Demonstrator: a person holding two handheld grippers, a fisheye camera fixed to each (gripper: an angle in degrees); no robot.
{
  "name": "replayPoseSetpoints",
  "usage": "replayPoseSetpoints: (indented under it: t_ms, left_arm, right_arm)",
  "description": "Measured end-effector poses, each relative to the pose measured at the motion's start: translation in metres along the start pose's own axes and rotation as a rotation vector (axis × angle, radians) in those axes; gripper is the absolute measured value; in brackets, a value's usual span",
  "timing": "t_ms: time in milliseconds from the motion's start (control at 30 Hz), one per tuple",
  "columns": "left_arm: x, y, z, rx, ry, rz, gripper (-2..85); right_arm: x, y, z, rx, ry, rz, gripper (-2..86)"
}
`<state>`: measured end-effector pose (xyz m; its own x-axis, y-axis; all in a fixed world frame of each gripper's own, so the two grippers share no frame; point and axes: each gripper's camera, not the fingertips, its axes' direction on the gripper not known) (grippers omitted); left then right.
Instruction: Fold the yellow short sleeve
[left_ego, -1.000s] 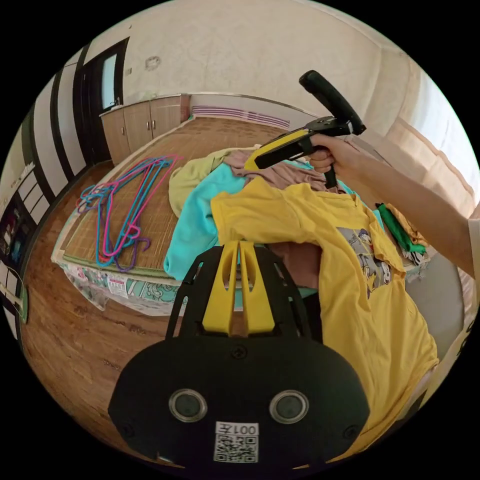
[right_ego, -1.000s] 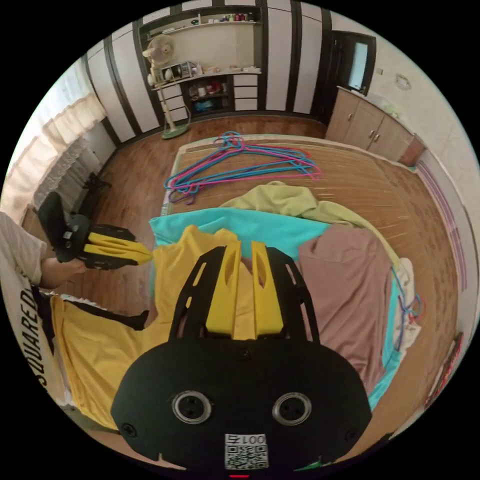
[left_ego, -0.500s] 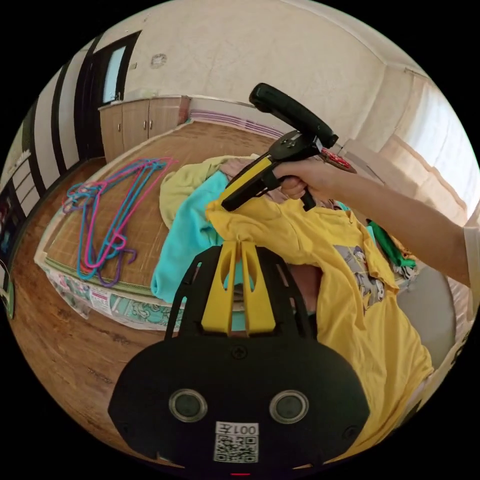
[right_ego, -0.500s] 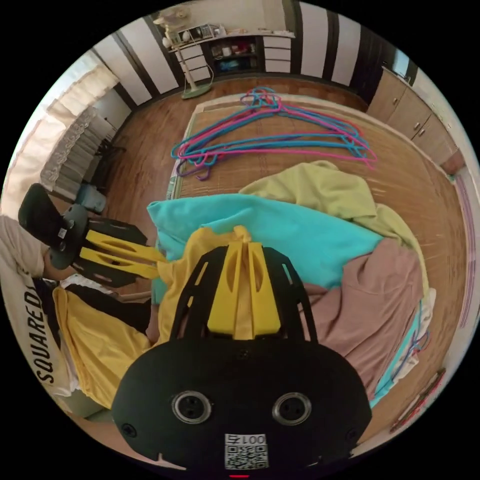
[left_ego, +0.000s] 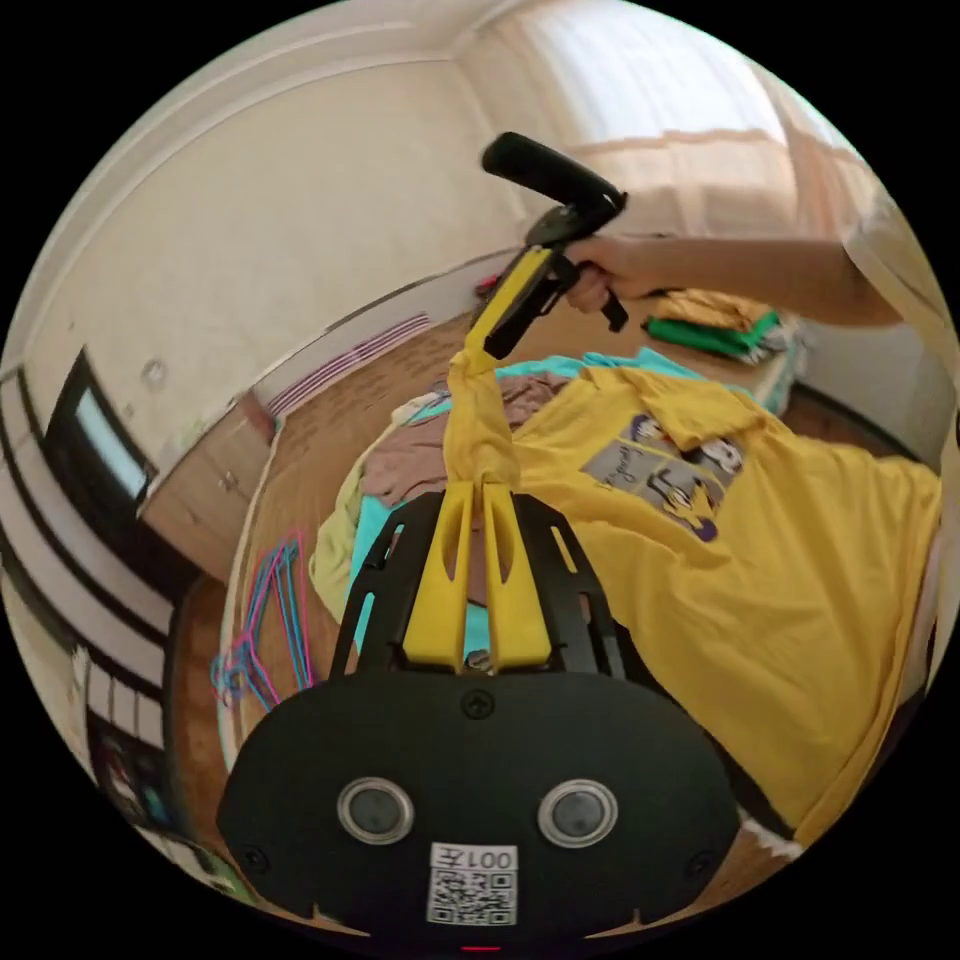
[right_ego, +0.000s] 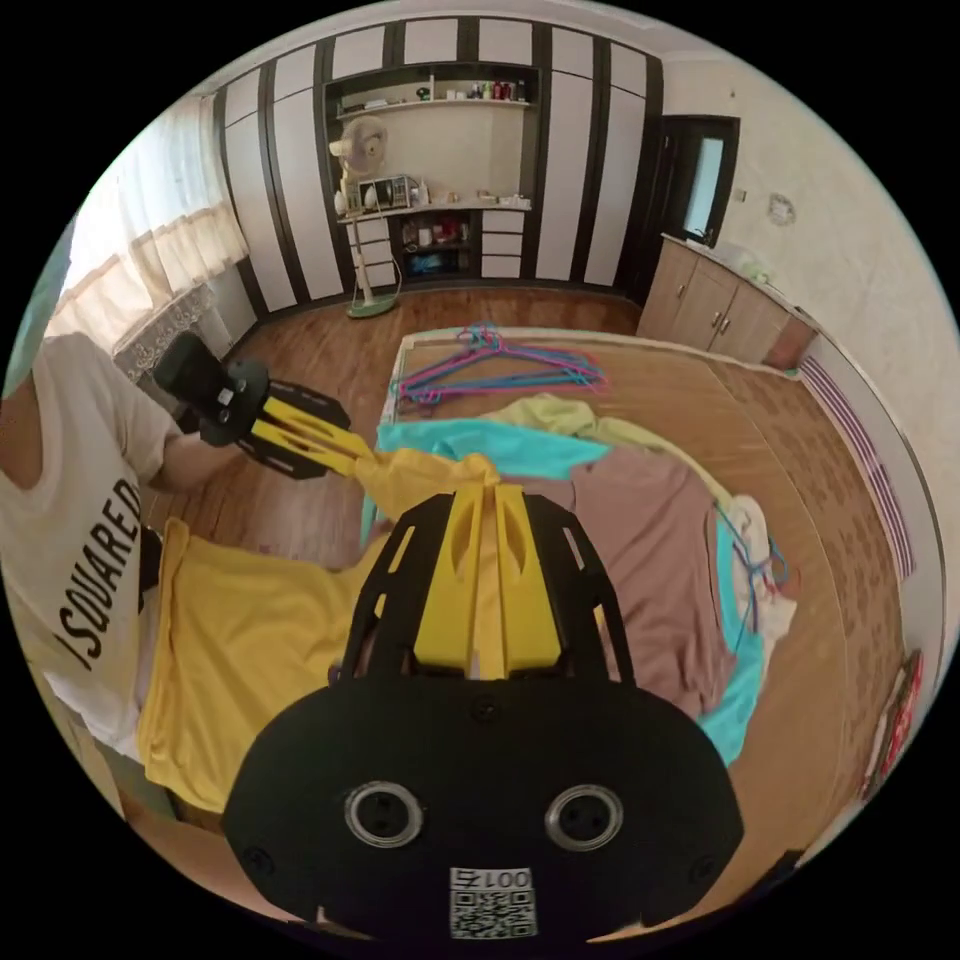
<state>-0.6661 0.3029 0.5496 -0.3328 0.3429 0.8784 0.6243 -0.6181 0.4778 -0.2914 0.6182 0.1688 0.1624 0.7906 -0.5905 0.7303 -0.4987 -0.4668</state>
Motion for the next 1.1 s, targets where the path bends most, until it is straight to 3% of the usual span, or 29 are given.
replayPoseSetpoints:
  t_ms: [233, 300, 367, 533, 633, 700, 800, 933, 1100]
  left_arm:
    - [0.117, -0.014, 0.029, -0.137, 0.224, 0.412, -0.3]
    - [0.15, -0.006, 0.034, -0.216, 0.198, 0.466, -0.3]
    - [0.164, 0.0, 0.032, -0.248, 0.153, 0.488, -0.3]
    - [0.154, -0.004, 0.023, -0.283, 0.134, 0.352, -0.6]
    - [0.148, -0.014, 0.018, -0.246, 0.224, 0.307, -0.9]
    - [0.161, -0.019, 0.015, -0.221, 0.288, 0.35, -0.9]
    - [0.174, -0.021, 0.019, -0.254, 0.238, 0.347, -0.8]
    - [0.167, -0.017, 0.036, -0.329, 0.124, 0.279, -0.7]
    - [0.148, -0.018, 0.055, -0.346, 0.148, 0.194, 0.5]
  right_arm:
    - [-0.036, 0.12, 0.014, -0.243, -0.014, 0.117, 1.4]
    - [-0.045, 0.152, 0.031, -0.39, 0.027, 0.132, 1.8]
    - [-0.048, 0.167, 0.032, -0.414, 0.049, 0.15, 2.1]
    - [-0.046, 0.168, 0.014, -0.205, 0.004, 0.197, 4.3]
    - [-0.054, 0.154, 0.021, -0.119, -0.069, 0.148, 7.8]
    - [-0.06, 0.145, 0.042, -0.162, -0.052, 0.099, 10.8]
    - [-0.059, 0.144, 0.073, -0.256, -0.152, 0.08, 11.4]
    - [-0.066, 0.153, 0.079, -0.288, -0.219, 0.039, 7.3]
    - [-0.089, 0.183, 0.059, -0.361, -0.343, 0.011, 4.9]
